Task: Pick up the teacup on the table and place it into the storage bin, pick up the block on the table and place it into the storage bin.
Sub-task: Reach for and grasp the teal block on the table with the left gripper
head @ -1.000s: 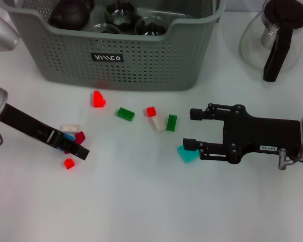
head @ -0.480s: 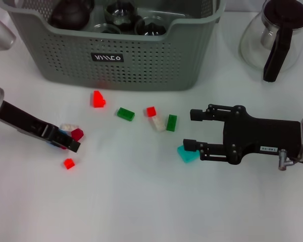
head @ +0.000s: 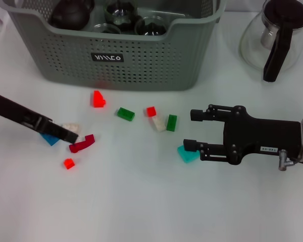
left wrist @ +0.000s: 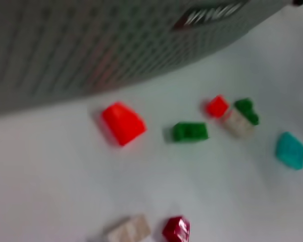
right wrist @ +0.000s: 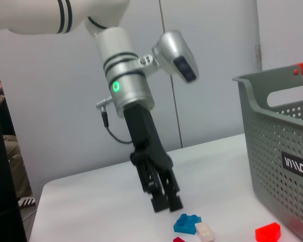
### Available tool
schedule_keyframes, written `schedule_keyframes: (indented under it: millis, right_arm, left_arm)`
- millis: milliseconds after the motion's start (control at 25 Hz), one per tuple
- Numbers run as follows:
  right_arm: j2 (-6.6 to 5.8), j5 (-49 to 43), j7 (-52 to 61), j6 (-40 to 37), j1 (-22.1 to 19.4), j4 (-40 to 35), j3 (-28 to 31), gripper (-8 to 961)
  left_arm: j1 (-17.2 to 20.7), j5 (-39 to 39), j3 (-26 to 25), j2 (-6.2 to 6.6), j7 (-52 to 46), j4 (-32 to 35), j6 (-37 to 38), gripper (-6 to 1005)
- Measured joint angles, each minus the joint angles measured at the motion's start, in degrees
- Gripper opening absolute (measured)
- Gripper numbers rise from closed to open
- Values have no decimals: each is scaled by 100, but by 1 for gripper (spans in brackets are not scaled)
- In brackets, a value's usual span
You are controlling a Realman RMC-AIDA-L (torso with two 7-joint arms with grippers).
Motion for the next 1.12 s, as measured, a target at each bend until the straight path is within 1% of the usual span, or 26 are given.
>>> schedule_keyframes:
  millis: [40, 120, 160, 280, 440, 560, 640, 720, 920, 1120]
  right_arm:
    - [-2, 0, 0, 0, 0, 0, 0, 745]
    - [-7, 0, 0, 5, 0, 0, 0, 745]
    - [-7, 0, 0, 12, 0, 0, 0, 745]
    - [-8, 9, 0, 29, 0, 0, 0, 745]
    - [-8, 17, 0, 30, 3, 0, 0, 745]
    - [-8, 24, 0, 30, 13, 0, 0, 745]
    - [-9, 25, 0, 30, 28, 0, 0, 745]
    - [-8, 26, 0, 30, 39, 0, 0, 745]
    - [-8, 26, 0, 28, 43, 0, 0, 745]
    - [-8, 23, 0, 31, 25, 0, 0, 746]
  left_arm:
    - [34, 6, -1, -17, 141, 108, 11, 610]
    - [162, 36, 29, -96, 632, 474, -1, 607]
    - [244, 45, 35, -157, 1003, 660, -33, 606]
    - [498, 34, -22, -408, 1932, 1127, -201, 603]
    - [671, 281, 166, -604, 2089, 1316, -534, 599]
    - [749, 510, 241, -788, 2089, 1469, -647, 595]
    - [807, 606, 287, -885, 2088, 1623, -693, 593]
    - [866, 637, 410, -929, 1987, 1702, -764, 591]
    - [907, 751, 662, -920, 1616, 1715, -1077, 586]
    - [897, 921, 842, -923, 1349, 1719, -1175, 580]
